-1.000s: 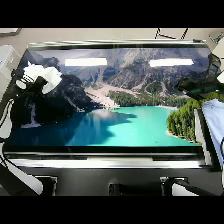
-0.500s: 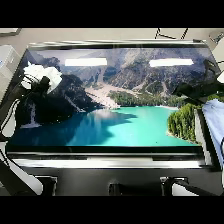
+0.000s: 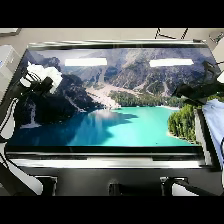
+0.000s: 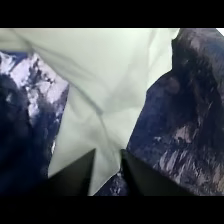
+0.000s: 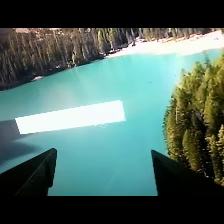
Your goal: Fold the clothes and pants, and hang the long-sleeved shirts on hangers.
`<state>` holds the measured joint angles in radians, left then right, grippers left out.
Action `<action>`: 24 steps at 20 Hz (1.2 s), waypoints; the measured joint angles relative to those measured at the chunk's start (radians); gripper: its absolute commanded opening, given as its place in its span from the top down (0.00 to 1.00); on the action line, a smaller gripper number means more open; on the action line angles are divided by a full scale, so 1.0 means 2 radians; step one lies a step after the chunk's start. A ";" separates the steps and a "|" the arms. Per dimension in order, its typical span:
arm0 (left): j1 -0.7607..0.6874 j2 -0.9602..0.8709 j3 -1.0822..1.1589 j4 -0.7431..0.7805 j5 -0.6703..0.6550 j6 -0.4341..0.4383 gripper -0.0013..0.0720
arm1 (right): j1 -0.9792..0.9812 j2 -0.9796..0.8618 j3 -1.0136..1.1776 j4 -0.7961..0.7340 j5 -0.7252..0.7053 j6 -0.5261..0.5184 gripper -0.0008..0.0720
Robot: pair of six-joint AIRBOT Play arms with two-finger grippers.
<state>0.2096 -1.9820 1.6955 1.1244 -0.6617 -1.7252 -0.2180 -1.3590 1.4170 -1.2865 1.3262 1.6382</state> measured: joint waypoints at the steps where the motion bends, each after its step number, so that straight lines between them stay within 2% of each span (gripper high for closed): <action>1: 0.000 0.001 0.000 0.000 -0.005 0.003 0.01 | 0.000 0.000 0.000 0.000 -0.002 0.000 0.07; 7: 0.000 -0.006 0.000 0.004 -0.011 0.012 0.01 | 0.000 0.000 0.000 0.000 -0.014 0.000 0.07; 8: -0.001 -0.009 0.000 0.004 -0.009 0.012 0.12 | 0.000 0.000 0.000 0.000 -0.015 0.000 0.07; 9: -0.003 -0.012 0.001 0.002 -0.004 0.012 0.44 | 0.000 0.000 0.000 0.000 -0.017 0.000 0.07; 10: -0.004 -0.016 0.000 0.000 -0.001 0.012 0.69 | 0.000 0.000 0.000 0.000 -0.016 0.000 0.07; 11: -0.005 -0.019 0.000 -0.001 -0.001 0.011 0.85 | 0.000 0.000 0.000 0.000 -0.015 0.000 0.07; 12: -0.006 -0.021 0.000 -0.004 -0.001 0.010 0.95 | 0.000 0.000 0.000 0.000 -0.011 0.000 0.07; 16: -0.001 -0.018 0.000 -0.008 -0.013 0.014 0.96 | 0.000 0.000 0.000 0.000 0.006 0.002 0.07; 20: 0.003 0.004 0.000 -0.007 -0.044 0.055 0.96 | 0.000 0.000 0.000 0.000 0.013 0.002 0.07; 23: 0.010 0.027 0.001 0.021 -0.055 0.075 0.95 | 0.000 0.000 0.000 0.000 0.012 0.004 0.07; 24: 0.014 0.033 0.002 0.034 -0.055 0.074 0.76 | 0.000 0.000 0.000 0.000 0.012 0.004 0.07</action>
<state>0.2382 -1.9167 1.6989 1.1931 -0.7723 -1.5776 -0.2180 -1.3590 1.4170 -1.2869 1.3510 1.6463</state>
